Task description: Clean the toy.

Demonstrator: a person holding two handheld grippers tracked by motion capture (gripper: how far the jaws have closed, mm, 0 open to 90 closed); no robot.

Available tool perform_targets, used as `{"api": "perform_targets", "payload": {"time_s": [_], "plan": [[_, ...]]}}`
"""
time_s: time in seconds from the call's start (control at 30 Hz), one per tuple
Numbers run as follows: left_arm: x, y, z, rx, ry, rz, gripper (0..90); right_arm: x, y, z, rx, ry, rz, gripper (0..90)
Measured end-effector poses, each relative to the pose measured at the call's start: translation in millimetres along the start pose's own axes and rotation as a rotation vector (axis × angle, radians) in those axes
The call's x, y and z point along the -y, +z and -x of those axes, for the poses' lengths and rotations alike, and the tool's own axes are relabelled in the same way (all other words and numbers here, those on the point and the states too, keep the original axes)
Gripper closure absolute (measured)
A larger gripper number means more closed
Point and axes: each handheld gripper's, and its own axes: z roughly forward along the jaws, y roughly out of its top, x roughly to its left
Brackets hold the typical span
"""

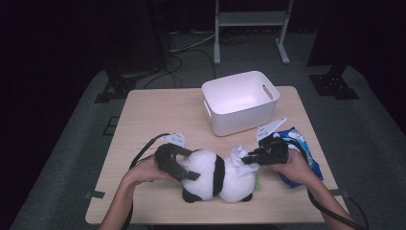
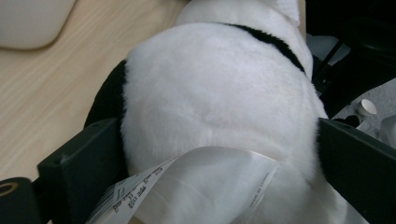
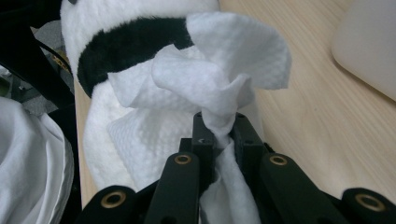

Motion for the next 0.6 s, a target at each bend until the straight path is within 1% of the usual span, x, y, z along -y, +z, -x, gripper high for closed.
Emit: {"api": "perform_targets", "payload": {"time_s": [0.07,0.13,0.17,0.2,0.23,0.27,0.3,0.37,0.4,0.43,0.47,0.5,0.53,0.57,0.6], "plan": [[0.1,2.8,-2.1,-0.002,-0.025,-0.014,0.0,-3.1,3.0,-1.2,-0.002,-0.005,-0.003,82.0],[0.1,3.5,-3.3,0.003,-0.032,-0.021,0.0,-5.4,5.5,-1.3,-0.004,-0.012,-0.003,82.2],[0.1,3.5,-3.3,0.003,-0.032,-0.021,0.0,-5.4,5.5,-1.3,-0.004,-0.012,-0.003,82.2],[-0.2,4.1,-3.8,0.007,-0.033,-0.024,0.0,-8.0,8.0,-1.3,-0.014,-0.007,-0.005,82.7],[-1.0,7.0,-4.4,0.015,-0.033,-0.035,0.0,-9.1,9.3,-0.7,-0.018,-0.013,-0.004,82.9],[-1.7,8.3,-4.3,0.015,-0.021,-0.044,0.0,-9.8,10.7,-0.7,-0.025,-0.009,-0.001,83.1],[-2.5,9.7,-4.2,0.014,-0.018,-0.044,0.7,-10.3,13.0,-0.7,-0.039,-0.005,0.006,83.2],[-3.7,10.0,-3.9,0.007,-0.012,-0.052,7.4,-11.6,18.6,-2.2,-0.048,-0.013,0.001,83.8],[-3.7,10.0,-3.9,0.007,-0.012,-0.052,13.3,-11.6,18.6,-2.2,-0.048,-0.013,0.001,83.8],[-4.2,8.4,-4.6,0.002,-0.014,-0.054,13.3,-12.3,20.8,-3.0,-0.050,-0.010,0.003,83.9],[-3.3,6.4,-6.0,-0.011,-0.022,-0.044,23.4,-13.9,22.9,-2.9,-0.039,-0.010,0.007,84.1],[-3.3,6.4,-6.0,-0.011,-0.022,-0.044,26.6,-13.9,22.9,-2.9,-0.039,-0.010,0.007,84.1],[-2.2,6.0,-6.4,-0.015,-0.027,-0.033,31.0,-15.5,23.9,-1.7,-0.034,-0.010,0.008,84.1],[-1.0,5.4,-7.0,-0.016,-0.024,-0.021,31.0,-15.5,23.9,-1.7,-0.034,-0.010,0.008,84.1],[0.9,4.1,-8.8,-0.018,-0.019,0.002,37.1,-17.0,24.8,0.1,-0.038,-0.002,0.013,84.2]]}}
